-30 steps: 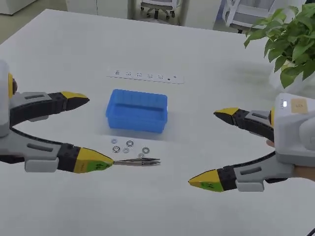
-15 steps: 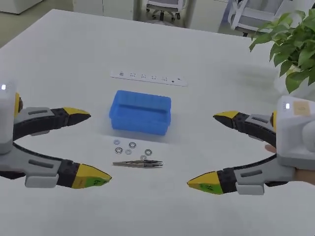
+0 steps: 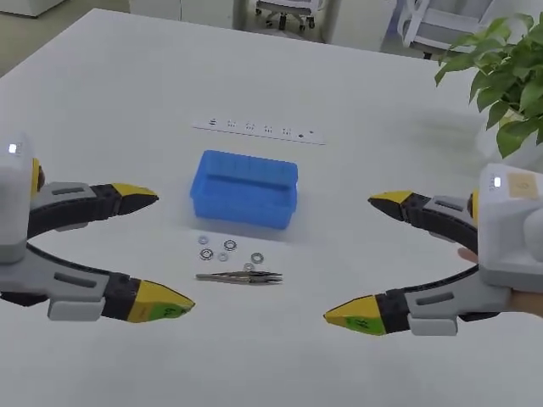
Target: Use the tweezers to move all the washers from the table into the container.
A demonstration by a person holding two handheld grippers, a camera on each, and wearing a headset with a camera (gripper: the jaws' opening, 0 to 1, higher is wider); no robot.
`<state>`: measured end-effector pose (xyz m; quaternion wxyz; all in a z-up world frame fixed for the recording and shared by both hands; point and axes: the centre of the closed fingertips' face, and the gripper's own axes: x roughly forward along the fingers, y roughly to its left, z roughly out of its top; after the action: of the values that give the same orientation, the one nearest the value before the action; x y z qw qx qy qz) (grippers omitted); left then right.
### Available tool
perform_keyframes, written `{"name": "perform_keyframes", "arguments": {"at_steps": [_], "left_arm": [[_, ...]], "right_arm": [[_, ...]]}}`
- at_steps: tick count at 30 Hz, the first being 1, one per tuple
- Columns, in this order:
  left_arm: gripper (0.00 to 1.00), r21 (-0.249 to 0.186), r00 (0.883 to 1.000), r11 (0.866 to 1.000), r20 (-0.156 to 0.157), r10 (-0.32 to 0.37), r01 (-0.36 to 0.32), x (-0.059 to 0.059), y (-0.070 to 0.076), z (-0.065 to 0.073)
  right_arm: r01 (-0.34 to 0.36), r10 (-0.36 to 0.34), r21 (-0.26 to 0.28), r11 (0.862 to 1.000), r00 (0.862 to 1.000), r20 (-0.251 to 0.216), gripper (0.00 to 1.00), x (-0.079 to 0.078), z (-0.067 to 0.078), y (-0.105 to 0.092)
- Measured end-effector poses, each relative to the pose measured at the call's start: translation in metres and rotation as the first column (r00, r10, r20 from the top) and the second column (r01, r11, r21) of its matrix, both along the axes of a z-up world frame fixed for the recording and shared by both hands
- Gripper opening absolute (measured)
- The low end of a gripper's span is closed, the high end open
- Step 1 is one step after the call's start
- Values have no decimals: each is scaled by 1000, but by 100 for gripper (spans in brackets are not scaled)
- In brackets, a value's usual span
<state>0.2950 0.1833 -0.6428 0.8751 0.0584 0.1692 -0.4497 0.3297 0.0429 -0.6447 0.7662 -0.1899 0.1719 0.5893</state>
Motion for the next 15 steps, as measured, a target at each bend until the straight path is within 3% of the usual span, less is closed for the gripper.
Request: {"name": "perform_keyframes", "arguments": {"at_steps": [5,15], "left_arm": [[91,-18,1000,1000,-15,0,-1,1,1,-2],[89,-4,999,1000,-37,7,-7,9,3,-13]], "right_arm": [[2,-2,2,1000,1000,-6,98,5,-4,3],[-3,3,3,1000,1000,-24,95,10,-12,6]]}}
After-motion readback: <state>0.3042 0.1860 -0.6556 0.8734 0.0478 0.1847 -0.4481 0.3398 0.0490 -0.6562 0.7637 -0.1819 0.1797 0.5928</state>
